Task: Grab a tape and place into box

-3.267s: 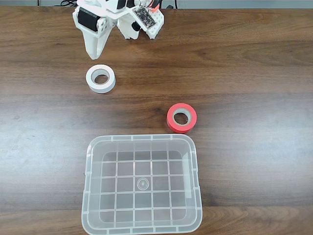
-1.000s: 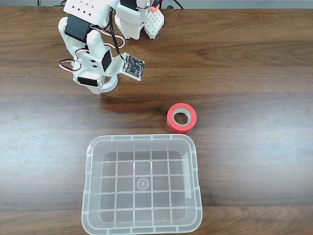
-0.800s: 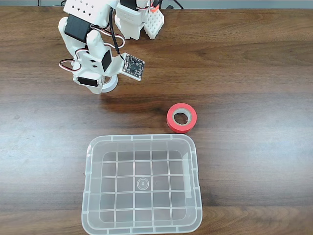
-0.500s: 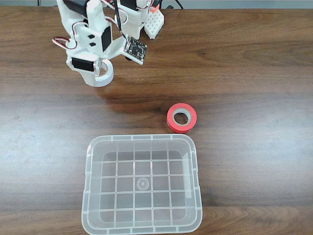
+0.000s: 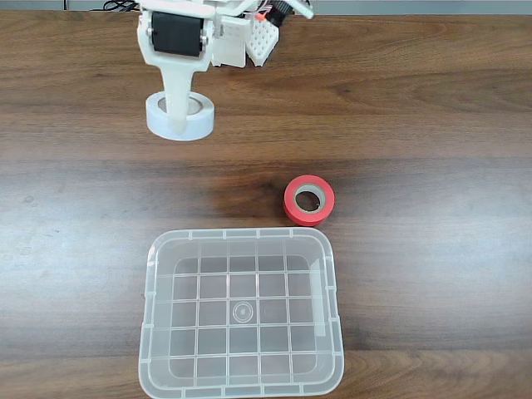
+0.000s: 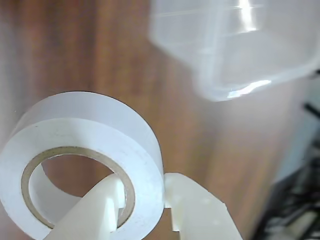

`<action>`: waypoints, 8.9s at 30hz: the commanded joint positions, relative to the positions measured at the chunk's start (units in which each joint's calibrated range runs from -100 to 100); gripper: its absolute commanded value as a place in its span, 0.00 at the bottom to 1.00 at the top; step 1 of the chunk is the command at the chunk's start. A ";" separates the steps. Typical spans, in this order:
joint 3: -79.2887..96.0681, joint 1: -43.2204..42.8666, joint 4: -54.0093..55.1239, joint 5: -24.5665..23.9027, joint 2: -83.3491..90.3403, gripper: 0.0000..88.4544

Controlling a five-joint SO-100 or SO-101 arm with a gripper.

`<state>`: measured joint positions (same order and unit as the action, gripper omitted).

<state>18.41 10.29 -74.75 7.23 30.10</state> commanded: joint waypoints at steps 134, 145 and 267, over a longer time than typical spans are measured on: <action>79.75 -15.41 11.90 -9.60 68.70 0.01; 79.75 -15.41 11.90 -9.60 68.70 0.01; 79.75 -15.41 11.90 -9.60 68.70 0.02</action>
